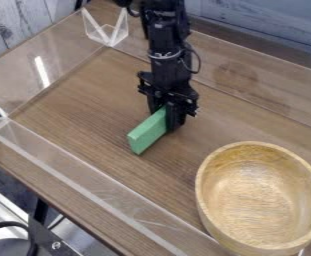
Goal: Remove the green block from inside the brown bowl and put it on the table
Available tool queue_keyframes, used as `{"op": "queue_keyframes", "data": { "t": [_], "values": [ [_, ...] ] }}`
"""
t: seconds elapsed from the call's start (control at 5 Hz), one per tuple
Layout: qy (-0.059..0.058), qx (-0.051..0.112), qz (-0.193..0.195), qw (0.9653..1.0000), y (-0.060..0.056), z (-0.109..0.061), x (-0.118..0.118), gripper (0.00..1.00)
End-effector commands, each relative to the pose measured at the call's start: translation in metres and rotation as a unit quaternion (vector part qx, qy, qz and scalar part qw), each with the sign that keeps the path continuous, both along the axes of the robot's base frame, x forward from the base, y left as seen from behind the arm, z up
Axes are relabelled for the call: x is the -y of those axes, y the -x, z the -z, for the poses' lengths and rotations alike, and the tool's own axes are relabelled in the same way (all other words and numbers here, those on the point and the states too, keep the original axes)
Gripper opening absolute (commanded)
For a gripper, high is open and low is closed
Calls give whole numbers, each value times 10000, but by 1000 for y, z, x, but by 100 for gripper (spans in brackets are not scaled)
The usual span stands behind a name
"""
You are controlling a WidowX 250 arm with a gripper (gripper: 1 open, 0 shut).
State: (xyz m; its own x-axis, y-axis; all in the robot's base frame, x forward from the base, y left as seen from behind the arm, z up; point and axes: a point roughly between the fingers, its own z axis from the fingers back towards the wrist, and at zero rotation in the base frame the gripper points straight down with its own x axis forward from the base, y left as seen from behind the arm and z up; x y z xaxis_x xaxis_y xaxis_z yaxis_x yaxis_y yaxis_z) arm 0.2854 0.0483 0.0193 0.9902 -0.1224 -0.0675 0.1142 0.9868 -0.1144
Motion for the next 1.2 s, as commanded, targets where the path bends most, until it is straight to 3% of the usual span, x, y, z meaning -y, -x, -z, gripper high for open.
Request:
{"op": "queue_keyframes", "data": {
  "t": [0.0, 0.2, 0.4, 0.6, 0.8, 1.0],
  "values": [
    [-1, 45, -146, 9999, 0, -3, -8, 0],
    [11, 26, -190, 9998, 0, -5, -10, 100],
    [26, 16, -242, 9997, 2, -8, -11, 100],
    [55, 118, -317, 9994, 3, -22, -14, 100],
    [91, 292, -401, 9987, 3, -43, -17, 100],
    [128, 597, -503, 9969, 4, -81, -21, 100]
  ]
}}
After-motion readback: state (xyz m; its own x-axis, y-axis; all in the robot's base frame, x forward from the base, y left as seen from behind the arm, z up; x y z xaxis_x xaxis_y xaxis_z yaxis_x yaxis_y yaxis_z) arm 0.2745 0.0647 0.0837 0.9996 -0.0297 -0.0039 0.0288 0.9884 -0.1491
